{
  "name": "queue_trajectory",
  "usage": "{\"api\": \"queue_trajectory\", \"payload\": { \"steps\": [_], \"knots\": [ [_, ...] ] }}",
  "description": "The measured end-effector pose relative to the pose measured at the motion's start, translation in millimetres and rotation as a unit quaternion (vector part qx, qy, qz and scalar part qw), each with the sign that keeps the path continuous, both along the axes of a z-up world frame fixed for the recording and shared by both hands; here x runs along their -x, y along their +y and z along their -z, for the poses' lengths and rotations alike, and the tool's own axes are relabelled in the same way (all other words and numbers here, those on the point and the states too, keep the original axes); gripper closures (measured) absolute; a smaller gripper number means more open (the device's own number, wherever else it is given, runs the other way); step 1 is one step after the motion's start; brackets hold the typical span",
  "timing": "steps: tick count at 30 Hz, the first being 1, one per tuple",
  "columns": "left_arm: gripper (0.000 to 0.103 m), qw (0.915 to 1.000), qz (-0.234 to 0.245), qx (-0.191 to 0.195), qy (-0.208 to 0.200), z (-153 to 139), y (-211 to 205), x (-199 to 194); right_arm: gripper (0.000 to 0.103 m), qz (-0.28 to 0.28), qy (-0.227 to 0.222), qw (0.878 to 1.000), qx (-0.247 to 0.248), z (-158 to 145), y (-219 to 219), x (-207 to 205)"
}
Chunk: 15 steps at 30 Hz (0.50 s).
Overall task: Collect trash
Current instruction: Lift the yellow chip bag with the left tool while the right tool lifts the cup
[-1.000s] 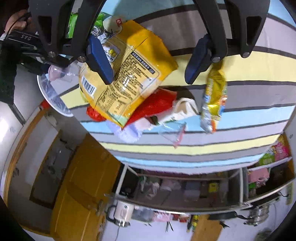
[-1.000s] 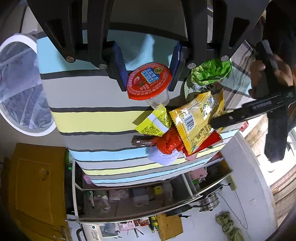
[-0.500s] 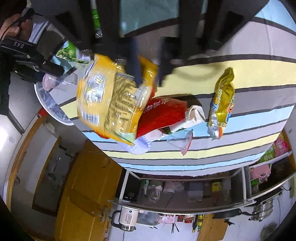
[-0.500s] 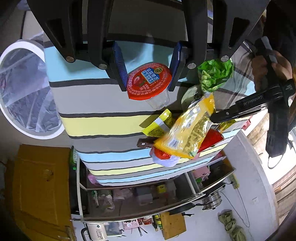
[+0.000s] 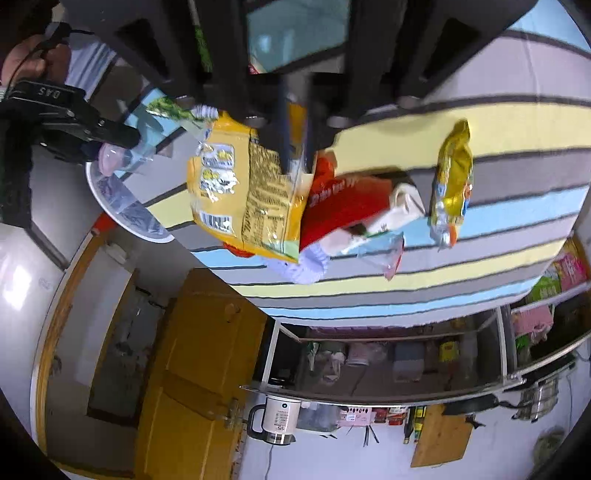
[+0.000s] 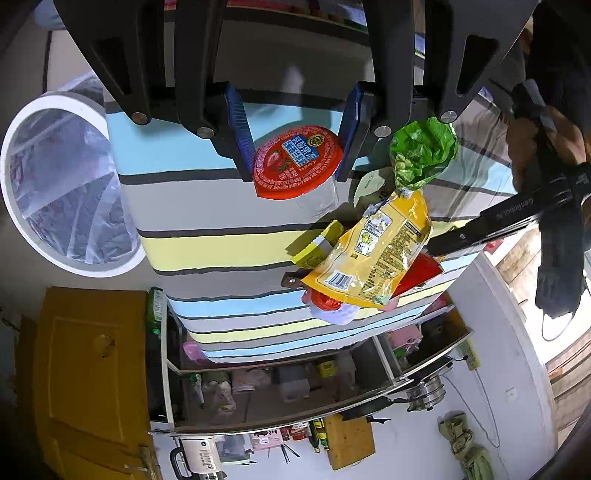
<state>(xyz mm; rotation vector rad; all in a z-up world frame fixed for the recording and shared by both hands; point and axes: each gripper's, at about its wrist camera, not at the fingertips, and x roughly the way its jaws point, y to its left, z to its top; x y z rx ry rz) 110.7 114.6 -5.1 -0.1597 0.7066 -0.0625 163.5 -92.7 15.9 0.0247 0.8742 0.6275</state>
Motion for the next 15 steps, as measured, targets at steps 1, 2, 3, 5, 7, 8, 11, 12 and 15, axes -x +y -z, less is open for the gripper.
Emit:
{"api": "queue_trajectory", "payload": {
  "steps": [1, 2, 3, 5, 7, 8, 11, 12, 15],
  "knots": [
    [0.059, 1.0000, 0.004, 0.000, -0.001, -0.6, 0.1, -3.5, 0.059, 0.001, 0.000, 1.000, 0.000, 0.1, -0.2, 0.1],
    [0.046, 0.9999, 0.012, 0.004, -0.002, -1.2, 0.3, -7.3, 0.059, 0.002, 0.001, 1.000, 0.000, 0.1, -0.7, 0.0],
    [0.044, 0.9997, 0.020, 0.010, -0.001, -0.5, 2.0, -12.1, 0.059, 0.003, 0.000, 1.000, 0.000, -0.3, -1.1, -0.2],
    [0.043, 0.9997, 0.024, 0.010, 0.003, 1.2, 1.2, -19.7, 0.059, 0.004, -0.001, 1.000, 0.000, -1.8, -1.3, -1.4],
    [0.043, 0.9995, 0.029, 0.008, 0.006, 2.4, 0.7, -27.6, 0.059, 0.004, -0.001, 1.000, 0.000, -2.3, -1.8, -1.7],
    [0.043, 0.9994, 0.033, 0.008, 0.006, 2.5, -0.8, -30.5, 0.059, 0.003, -0.001, 1.000, 0.001, -2.0, -2.0, -1.6],
    [0.043, 0.9987, 0.050, 0.003, 0.004, 1.6, -8.3, -36.9, 0.059, 0.004, 0.000, 1.000, 0.002, -1.5, -1.8, -0.6],
    [0.043, 0.9985, 0.055, 0.003, 0.005, 1.7, -10.3, -39.1, 0.059, 0.004, 0.001, 1.000, 0.002, -1.1, -1.8, -0.8],
    [0.050, 0.9983, 0.058, 0.000, 0.008, 3.9, -16.8, -45.4, 0.059, 0.004, 0.003, 1.000, 0.001, 0.2, -3.4, -2.0]
  ]
}}
